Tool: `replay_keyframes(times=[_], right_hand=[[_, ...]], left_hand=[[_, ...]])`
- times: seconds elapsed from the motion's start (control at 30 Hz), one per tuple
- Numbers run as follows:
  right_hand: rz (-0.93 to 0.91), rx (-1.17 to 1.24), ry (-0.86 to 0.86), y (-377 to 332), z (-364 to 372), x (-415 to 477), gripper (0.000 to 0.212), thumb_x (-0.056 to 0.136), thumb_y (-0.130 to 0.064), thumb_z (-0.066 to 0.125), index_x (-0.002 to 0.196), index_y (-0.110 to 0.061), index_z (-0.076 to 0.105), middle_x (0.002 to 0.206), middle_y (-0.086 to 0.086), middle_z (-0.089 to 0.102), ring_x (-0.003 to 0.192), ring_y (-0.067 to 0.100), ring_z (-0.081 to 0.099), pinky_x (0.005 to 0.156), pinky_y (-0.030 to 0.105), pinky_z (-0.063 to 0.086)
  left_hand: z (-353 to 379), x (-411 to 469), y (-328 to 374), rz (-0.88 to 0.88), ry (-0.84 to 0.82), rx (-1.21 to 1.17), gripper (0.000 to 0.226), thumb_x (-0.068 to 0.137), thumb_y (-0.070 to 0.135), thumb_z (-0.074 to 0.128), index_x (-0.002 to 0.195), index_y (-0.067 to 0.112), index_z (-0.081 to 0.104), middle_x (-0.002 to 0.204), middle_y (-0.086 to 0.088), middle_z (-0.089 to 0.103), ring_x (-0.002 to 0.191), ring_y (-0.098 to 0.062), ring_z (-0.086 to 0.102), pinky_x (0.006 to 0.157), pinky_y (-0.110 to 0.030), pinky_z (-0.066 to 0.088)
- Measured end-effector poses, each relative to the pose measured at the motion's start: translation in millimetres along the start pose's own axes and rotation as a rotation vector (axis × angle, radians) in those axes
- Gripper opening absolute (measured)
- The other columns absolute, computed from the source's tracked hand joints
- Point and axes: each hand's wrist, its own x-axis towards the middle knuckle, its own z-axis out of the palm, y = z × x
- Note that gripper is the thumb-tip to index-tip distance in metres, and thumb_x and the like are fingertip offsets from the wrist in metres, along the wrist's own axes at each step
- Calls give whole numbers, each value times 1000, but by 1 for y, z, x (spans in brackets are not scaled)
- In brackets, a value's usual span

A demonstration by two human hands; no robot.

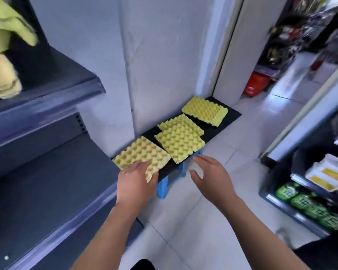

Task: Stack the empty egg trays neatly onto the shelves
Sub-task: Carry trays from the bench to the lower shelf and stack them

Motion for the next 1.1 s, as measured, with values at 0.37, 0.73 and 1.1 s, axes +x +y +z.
replay_keyframes(times=[0.37, 0.73, 1.1], right_hand=[[179, -62, -22, 136, -18, 160, 43, 94, -30, 55, 136, -18, 53, 138, -1, 53, 129, 17, 44, 105, 23, 29], [296, -73, -82, 259, -26, 312, 46, 94, -34, 54, 138, -19, 50, 140, -1, 52, 130, 17, 44, 108, 26, 30], [192, -74, -234, 429, -16, 474, 46, 95, -32, 52, 139, -16, 49, 140, 0, 51, 131, 17, 43, 107, 26, 30]], left_hand=[[111, 198, 85, 80, -78, -98, 38, 85, 34, 71, 116, 12, 70, 110, -6, 70, 100, -31, 64, 86, -39, 46], [207, 366, 166, 126, -237, -151, 42, 90, 40, 62, 123, 14, 65, 115, -3, 67, 106, -25, 60, 92, -40, 46], [341, 498, 246, -178, -284, -137, 44, 92, 40, 61, 131, 20, 58, 124, 1, 60, 112, -20, 56, 94, -35, 44]])
